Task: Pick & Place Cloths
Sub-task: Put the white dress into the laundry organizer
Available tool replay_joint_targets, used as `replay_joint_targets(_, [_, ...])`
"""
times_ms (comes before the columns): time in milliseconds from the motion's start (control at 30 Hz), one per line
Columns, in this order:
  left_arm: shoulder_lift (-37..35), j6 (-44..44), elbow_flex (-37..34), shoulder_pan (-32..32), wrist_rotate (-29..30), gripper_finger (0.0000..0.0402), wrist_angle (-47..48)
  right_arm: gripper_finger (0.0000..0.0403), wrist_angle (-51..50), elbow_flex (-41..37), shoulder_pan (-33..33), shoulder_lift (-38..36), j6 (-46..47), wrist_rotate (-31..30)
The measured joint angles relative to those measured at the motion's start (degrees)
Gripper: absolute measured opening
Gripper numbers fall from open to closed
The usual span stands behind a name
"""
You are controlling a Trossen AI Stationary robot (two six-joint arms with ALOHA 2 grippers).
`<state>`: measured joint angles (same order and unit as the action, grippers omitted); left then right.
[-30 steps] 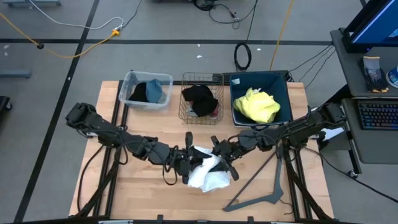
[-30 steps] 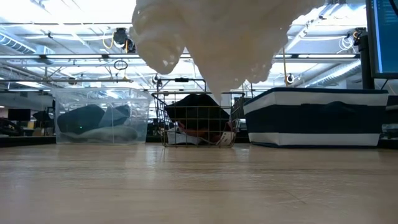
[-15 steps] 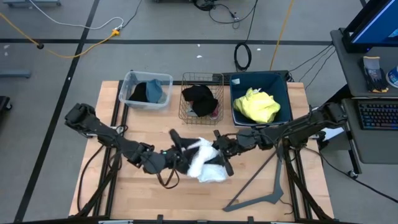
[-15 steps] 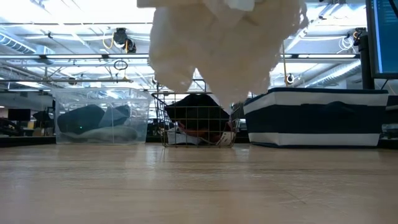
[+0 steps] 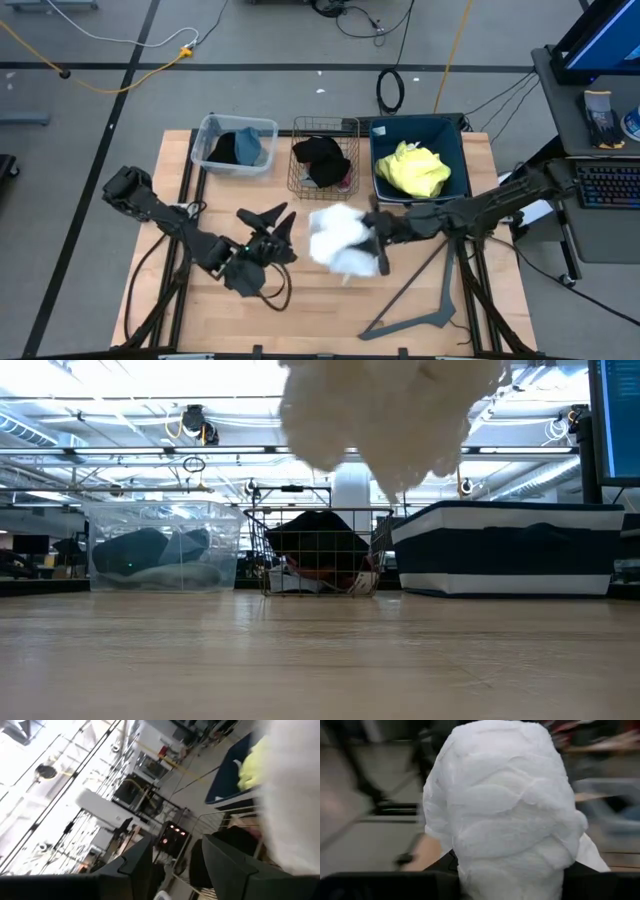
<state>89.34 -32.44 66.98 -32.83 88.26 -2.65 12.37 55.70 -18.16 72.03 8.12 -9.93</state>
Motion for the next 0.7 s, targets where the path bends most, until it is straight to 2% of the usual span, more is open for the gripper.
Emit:
replay_joint_targets(133, [0.0,12.3,0.0,0.0,-2.9,0.0166,10.2,0.0115,-4.9,0.0,-1.3,-5.3,-5.2,-11.8])
replay_joint_targets(333, [0.1,31.6,0.0,1.0,-14.6,0.0158,23.0,0.0115,-7.1,0.0,-2.0,-12.4,-14.5,-27.5])
replay_joint_targets(433, [0.1,37.5,0.0,1.8,-22.1,0.0157,27.3,0.0115,-7.0,0.0,-1.9,-14.7,-20.4,-36.8])
replay_joint_targets(533, [0.1,42.7,0.0,2.7,-28.9,0.0157,30.3,0.0115,-6.6,0.0,-1.3,-16.2,-25.8,-48.9])
replay_joint_targets(633, [0.1,45.3,0.0,3.4,-32.9,0.0157,31.2,0.0115,-6.7,0.0,0.2,-16.6,-29.5,-59.8])
replay_joint_targets(700, [0.1,45.9,0.0,3.8,-35.2,0.0156,31.2,0.0115,-6.8,0.0,1.6,-16.5,-30.8,-64.9])
